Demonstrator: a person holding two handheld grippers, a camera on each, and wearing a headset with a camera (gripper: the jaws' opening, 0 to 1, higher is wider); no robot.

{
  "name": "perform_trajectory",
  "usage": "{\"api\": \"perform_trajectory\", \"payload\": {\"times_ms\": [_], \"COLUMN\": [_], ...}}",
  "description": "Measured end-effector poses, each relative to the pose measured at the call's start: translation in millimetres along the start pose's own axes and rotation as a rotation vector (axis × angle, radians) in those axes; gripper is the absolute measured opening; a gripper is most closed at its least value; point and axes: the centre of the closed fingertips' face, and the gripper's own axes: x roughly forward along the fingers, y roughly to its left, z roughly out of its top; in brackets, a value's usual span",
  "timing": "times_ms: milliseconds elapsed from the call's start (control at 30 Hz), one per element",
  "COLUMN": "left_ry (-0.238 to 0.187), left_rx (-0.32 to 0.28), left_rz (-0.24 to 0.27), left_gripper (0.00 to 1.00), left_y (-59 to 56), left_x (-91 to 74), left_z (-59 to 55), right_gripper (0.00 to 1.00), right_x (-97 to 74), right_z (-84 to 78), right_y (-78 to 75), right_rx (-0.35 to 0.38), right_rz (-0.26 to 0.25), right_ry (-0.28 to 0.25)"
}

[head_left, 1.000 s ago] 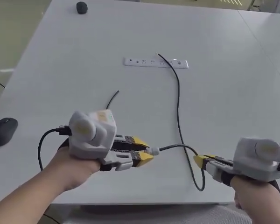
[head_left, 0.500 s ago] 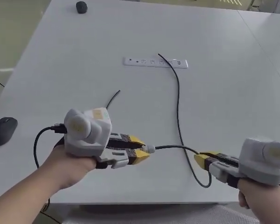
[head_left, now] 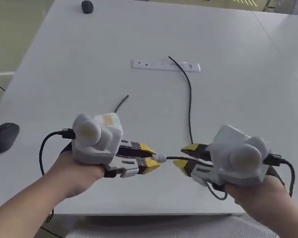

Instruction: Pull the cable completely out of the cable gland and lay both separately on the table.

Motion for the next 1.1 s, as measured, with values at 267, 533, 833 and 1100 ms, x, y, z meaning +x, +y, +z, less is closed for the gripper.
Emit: {"api": "perform_trajectory", "payload": {"times_ms": [267, 533, 833, 1100], "left_ry": [0.008, 0.007, 0.001, -0.007], "left_rx": [0.007, 0.004, -0.003, -0.012], "left_rz": [0.001, 0.009, 0.023, 0.029], "left_gripper": [0.15, 0.15, 0.15, 0.15], "left_y": [-0.6, 0.2, 3.2, 4.8], "left_x": [0.8, 1.5, 0.5, 1.0], "left_z": [0.4, 0.5, 1.9, 3.4], "right_gripper": [0.07, 0.02, 0.0, 0.0], "right_x": [7.5, 7.6, 5.5, 0.0], "right_z": [-4.6, -8.4, -16.5, -31.1], "right_y": [0.5, 2.9, -6.6, -23.2], "right_rx": [-0.053, -0.026, 0.068, 0.22], "right_rz": [0.023, 0.022, 0.0, -0.03], "right_ry": [0.034, 0.046, 0.044, 0.029]}}
